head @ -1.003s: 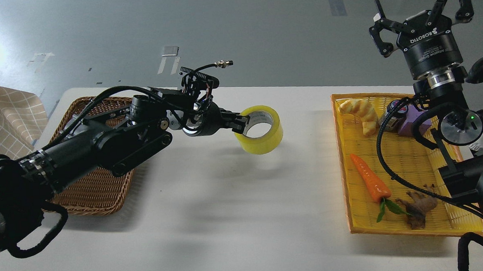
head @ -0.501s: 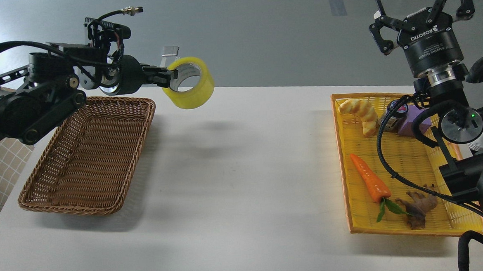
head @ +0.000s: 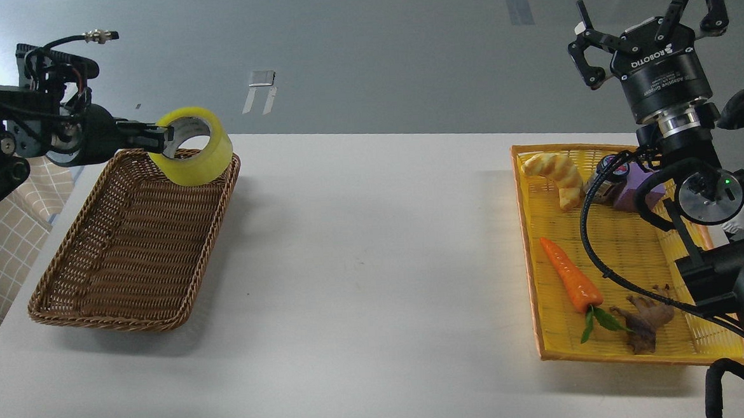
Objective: Place and transfer tape with both arms
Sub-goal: 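Lift the tape roll with the left gripper and move it over the basket, then lower the tape roll into the wicker basket and open the left gripper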
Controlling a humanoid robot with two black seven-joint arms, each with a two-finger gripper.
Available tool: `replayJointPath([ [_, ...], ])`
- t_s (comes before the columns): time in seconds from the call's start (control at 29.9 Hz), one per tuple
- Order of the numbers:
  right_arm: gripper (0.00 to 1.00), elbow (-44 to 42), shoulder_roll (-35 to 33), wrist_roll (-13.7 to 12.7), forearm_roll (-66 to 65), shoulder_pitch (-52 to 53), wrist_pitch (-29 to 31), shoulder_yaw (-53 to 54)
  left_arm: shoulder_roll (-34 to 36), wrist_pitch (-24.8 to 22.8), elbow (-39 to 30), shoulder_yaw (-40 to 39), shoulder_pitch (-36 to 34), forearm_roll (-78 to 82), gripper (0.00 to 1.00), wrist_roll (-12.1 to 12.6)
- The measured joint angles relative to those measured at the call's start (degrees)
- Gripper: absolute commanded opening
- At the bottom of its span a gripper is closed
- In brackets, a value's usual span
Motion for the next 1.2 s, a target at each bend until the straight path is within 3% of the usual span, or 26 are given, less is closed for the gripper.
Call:
replayJointPath([
  [0.63, 1.00, -0.08, 0.06, 0.00, 0.00, -0.25, 0.00, -0.33, 1.73, 0.00, 1.02, 0.43, 8.41, -0.18, 0.00, -0.10],
  [1.2, 1.00, 0.01, 0.40, -0.03, 0.00, -0.52, 0.00, -0.38, 1.43, 0.13, 2.44, 0.38, 10.48, -0.80, 0.00, 0.11],
])
